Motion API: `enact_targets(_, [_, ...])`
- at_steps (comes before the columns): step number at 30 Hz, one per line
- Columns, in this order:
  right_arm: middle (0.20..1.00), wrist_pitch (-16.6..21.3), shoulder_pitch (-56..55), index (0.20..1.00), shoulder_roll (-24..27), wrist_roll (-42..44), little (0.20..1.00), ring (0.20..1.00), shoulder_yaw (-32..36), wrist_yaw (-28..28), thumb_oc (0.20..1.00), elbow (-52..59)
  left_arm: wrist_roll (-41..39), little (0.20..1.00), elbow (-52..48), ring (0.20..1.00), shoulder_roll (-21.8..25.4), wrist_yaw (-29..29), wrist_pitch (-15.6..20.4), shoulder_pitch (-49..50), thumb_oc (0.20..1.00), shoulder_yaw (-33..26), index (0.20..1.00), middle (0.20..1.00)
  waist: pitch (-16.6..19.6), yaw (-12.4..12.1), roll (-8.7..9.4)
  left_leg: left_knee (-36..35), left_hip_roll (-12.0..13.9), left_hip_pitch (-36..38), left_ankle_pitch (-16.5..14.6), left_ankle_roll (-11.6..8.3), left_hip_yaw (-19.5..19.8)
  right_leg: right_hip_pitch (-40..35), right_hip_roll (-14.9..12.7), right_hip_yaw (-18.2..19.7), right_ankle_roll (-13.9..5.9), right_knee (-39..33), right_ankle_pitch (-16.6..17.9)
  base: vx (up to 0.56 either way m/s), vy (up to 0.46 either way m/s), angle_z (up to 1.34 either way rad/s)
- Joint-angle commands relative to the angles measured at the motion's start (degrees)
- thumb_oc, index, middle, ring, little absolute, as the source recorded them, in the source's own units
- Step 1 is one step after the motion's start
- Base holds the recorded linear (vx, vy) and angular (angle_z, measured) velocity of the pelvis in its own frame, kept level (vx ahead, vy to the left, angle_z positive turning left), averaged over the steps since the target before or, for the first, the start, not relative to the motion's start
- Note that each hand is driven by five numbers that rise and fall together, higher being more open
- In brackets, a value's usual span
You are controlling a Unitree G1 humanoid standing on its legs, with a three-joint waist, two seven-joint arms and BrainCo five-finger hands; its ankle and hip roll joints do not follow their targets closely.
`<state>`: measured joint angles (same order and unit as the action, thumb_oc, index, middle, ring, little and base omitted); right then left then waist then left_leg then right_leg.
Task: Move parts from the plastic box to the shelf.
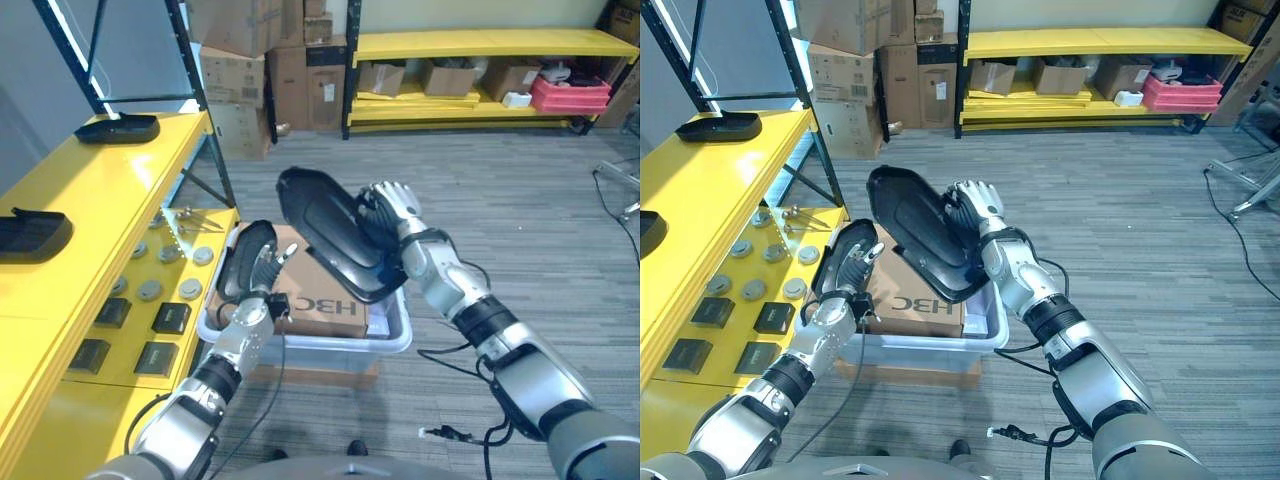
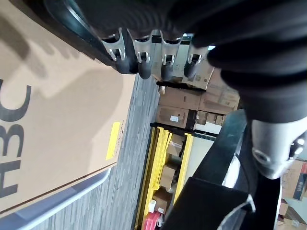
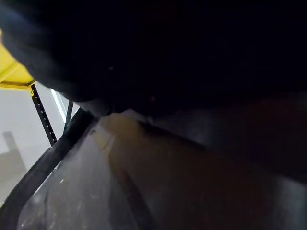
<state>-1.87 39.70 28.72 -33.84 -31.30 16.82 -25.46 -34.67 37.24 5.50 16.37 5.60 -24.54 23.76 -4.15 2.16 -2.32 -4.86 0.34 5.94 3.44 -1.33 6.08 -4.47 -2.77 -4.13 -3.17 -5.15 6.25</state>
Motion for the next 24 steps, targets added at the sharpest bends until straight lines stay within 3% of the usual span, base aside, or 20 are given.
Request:
enact_targets(1, [0.2,3.5,4.4,0.2,-0.1,1.2,0.2,0.2,-1.6,0.9,0.2,2.1,-1.2,1.0,2.2,1.0,-1.5,-2.4,2.5,-6.0,1.0,3.1,1.0,1.0,2.9,-1.5,1.92,0.4,2.4,0.9,-2.0,-2.33,-1.4,-2.6,-4.3,-0.7,-4.44,2.5,-5.1,0.0,0.0,0.0])
enact_targets(14, [0.2,8.9,3.4,0.2,-2.5,6.6,0.2,0.2,-7.6,-6.2,0.2,10.0,-10.2,1.0,-4.8,1.0,-1.2,-7.5,3.0,-5.9,1.0,3.8,1.0,1.0,3.1,-1.7,2.28,0.5,2.4,1.1,-2.2,-2.29,-1.1,-2.9,-4.2,-0.6,-4.36,2.5,-5.4,0.0,0.0,0.0])
enact_targets(15, [0.2,9.7,3.1,0.2,-2.8,8.0,0.2,0.2,-7.8,-6.7,0.2,11.0,-10.9,0.344,-4.9,0.344,-1.2,-8.5,2.9,-5.8,0.344,4.0,0.344,0.344,3.1,-1.6,2.35,0.5,2.5,1.2,-2.2,-2.33,-1.1,-2.9,-4.2,-0.6,-4.35,2.5,-5.4,0.0,0.0,0.0])
enact_targets(16, [0.2,10.0,3.0,0.2,-2.8,8.6,0.2,0.2,-8.0,-6.9,0.2,11.8,-10.8,0.2,-4.9,0.2,-1.1,-8.9,2.9,-5.6,0.2,3.9,0.2,0.2,3.1,-1.6,2.38,0.5,2.5,1.2,-2.3,-2.34,-1.2,-2.9,-4.2,-0.6,-4.36,2.5,-5.4,0.0,0.0,0.0])
enact_targets(24, [0.2,12.8,-3.4,0.2,-4.2,16.4,0.2,0.2,-7.2,-10.2,0.2,17.4,-7.4,0.2,-7.2,0.2,-0.3,-7.2,6.0,-3.4,0.2,1.0,0.2,0.2,2.9,-1.7,2.68,0.4,2.4,1.3,-2.2,-2.27,-1.4,-3.1,-4.3,-0.6,-4.25,2.4,-5.5,0.0,0.0,0.0])
